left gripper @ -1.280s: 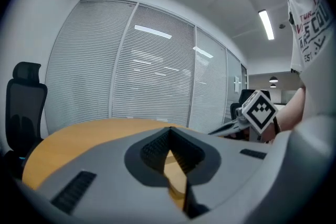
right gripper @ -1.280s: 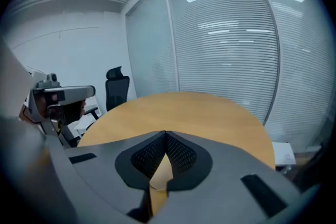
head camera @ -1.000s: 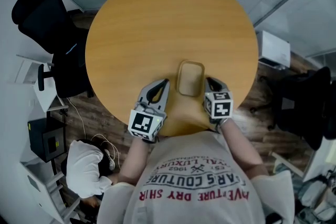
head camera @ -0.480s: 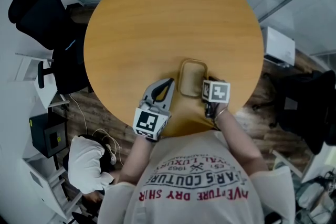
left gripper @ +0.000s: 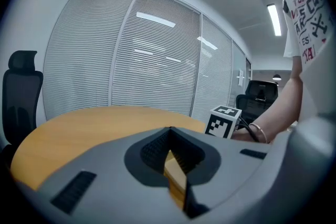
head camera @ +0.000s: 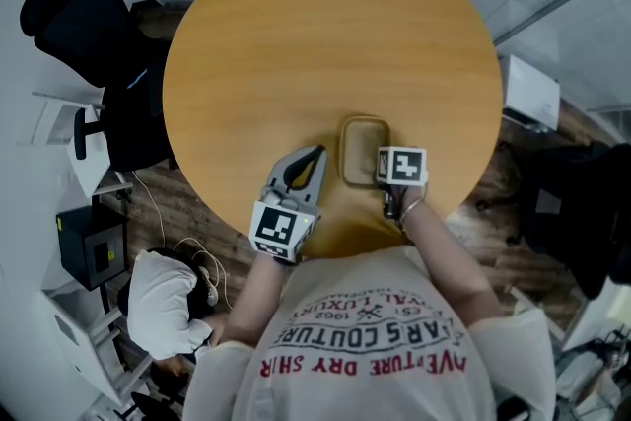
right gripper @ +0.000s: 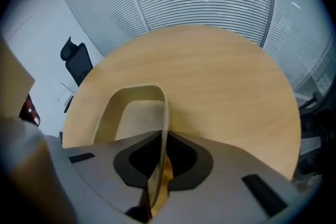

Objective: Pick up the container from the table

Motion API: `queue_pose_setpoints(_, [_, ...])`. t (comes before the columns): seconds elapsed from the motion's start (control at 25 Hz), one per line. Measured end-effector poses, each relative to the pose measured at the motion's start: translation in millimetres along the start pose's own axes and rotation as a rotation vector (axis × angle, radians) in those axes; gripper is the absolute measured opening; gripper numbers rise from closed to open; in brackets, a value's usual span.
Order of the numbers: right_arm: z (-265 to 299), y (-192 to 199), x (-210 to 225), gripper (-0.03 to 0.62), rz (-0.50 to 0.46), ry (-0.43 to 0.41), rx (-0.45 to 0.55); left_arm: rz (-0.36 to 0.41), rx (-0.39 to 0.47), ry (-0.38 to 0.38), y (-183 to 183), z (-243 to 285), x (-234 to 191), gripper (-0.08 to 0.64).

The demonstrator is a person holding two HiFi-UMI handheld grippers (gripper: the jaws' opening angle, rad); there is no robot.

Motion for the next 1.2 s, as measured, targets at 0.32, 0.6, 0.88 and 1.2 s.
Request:
queue_pose_setpoints(0.32, [-22.3, -9.2, -18.7, 0.002, -0.051, -0.031, 0.042, 0.000, 0.029, -0.034, -4.4, -13.3, -7.4, 0.000])
queue_pose_setpoints(0.6, [-77.2, -43.2, -42.1, 0.002, -0.215, -0.072, 0.243, 0.022, 0.063, -0.054, -17.5, -28.2, -10.8, 0.000])
queue_pose_setpoints(0.88, [-141.4, -64.4, -65.9, 0.002, -0.350, -0.079, 0.510, 0.031, 0.138, -0.113, -46.1, -43.9, -19.5, 0.000])
queue_pose_setpoints(1.2, [-213.9, -75.6, -95.7, 0.002, -0.455, -0.163, 0.885, 0.087, 0.223, -0.138, -83.4, -60.7, -29.2, 0.000])
Point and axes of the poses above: the fingertips, and each gripper's own axes: z forward along the fingers, x to its right, y out of its underside, the point moved 8 cm from there along -z, backward along the fingers, and after that the axes turned 3 degrees about -y, right-handed, at the moved point
